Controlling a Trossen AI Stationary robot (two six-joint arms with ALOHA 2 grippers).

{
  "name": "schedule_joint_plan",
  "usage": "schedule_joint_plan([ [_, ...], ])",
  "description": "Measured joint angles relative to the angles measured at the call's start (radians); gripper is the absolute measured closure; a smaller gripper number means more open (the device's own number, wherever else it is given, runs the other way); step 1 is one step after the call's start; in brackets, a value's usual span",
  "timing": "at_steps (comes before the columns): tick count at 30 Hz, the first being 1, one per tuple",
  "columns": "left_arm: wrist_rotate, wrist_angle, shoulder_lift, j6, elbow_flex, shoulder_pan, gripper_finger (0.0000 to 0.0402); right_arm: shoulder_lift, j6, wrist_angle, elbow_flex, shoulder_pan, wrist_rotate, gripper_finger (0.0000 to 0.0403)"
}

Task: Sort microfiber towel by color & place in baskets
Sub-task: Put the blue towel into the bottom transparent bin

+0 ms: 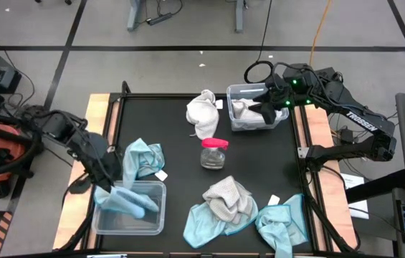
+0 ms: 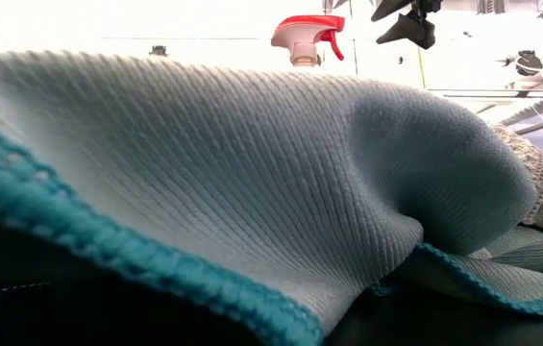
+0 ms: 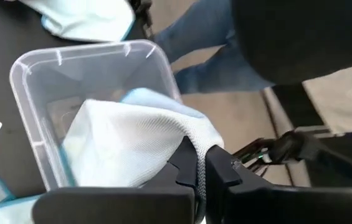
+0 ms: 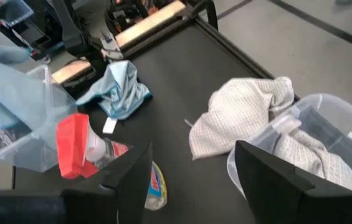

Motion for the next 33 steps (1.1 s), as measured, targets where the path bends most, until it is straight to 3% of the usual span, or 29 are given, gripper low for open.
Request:
schedule_joint_plan([
  [10, -0.13, -0.07, 0.087, -0.007, 0.0, -0.111, 0.0362, 0.0, 0.018, 0.01, 0.0, 0.0, 0.0, 0.0184],
  [23, -0.303, -0.081, 0.115, -0.06, 0.0, -0.152, 0.0192, 0.0, 0.019, 0.002, 0.0, 0.0, 0.0, 0.0184],
  [28, -0.404, -0.099, 0.115, -0.063, 0.0, -0.152, 0.0179, 0.0, 0.019, 0.002, 0.0, 0.0, 0.0, 0.0184],
  [33, -0.573, -0.153, 0.115, -0.063, 0.0, -0.152, 0.0179, 0.0, 0.021, 0.002, 0.0, 0.0, 0.0, 0.0184],
])
